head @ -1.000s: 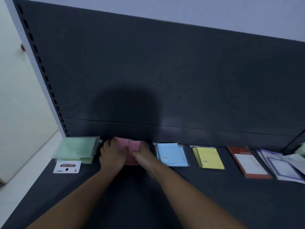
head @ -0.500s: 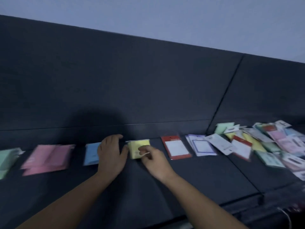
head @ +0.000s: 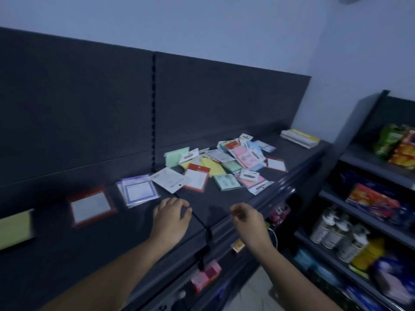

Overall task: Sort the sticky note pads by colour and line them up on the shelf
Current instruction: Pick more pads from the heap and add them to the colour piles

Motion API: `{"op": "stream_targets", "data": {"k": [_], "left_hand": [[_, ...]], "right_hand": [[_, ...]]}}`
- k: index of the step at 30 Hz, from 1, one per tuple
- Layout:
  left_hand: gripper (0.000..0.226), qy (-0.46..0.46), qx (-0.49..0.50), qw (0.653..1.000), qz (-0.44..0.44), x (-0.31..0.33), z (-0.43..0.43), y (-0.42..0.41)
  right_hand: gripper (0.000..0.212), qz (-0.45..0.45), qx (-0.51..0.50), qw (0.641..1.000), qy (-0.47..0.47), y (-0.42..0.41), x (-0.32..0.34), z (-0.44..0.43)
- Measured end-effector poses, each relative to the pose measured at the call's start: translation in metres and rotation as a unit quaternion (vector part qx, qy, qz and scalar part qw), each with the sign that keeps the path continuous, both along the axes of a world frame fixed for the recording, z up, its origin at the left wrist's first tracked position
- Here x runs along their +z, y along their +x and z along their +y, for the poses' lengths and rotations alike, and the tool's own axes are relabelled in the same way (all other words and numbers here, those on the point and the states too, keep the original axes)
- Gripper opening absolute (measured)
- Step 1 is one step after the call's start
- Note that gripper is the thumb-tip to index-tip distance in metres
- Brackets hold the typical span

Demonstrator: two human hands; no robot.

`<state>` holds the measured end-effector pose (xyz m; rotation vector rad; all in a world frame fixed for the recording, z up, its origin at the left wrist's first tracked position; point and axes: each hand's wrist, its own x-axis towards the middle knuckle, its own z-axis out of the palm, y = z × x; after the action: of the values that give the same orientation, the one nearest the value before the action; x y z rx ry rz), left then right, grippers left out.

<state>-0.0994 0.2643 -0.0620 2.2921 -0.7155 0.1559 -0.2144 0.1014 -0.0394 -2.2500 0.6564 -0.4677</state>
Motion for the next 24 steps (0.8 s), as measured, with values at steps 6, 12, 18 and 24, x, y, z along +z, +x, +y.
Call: {"op": "stream_targets", "data": {"k": [6, 12, 18, 24], "left_hand": [[0.022, 0.007, -0.072, 0.997, 0.021, -0.004, -0.081, -0.018], [0.019, 0.0, -0.099, 0.995, 0.021, -0.005, -0.143, 0.006], [0.015, -0.057, -0.105, 0.993, 0.005, 0.003, -0.215, 0.061], [0.02, -0.021, -0.121, 0.992, -0.001, 0.008, -0.274, 0.115]], "right_hand": [[0.027, -0.001, -0.059, 0.998, -0.013, -0.036, -0.004, -0.067], [0.026, 0.005, -0.1, 0.995, -0.007, -0.027, -0.017, -0.114], [0.022, -0.006, -0.13, 0.991, -0.014, 0.021, -0.006, -0.183], [0.025, -0.01, -0.142, 0.99, 0.004, 0.075, 0.0, -0.233]]}}
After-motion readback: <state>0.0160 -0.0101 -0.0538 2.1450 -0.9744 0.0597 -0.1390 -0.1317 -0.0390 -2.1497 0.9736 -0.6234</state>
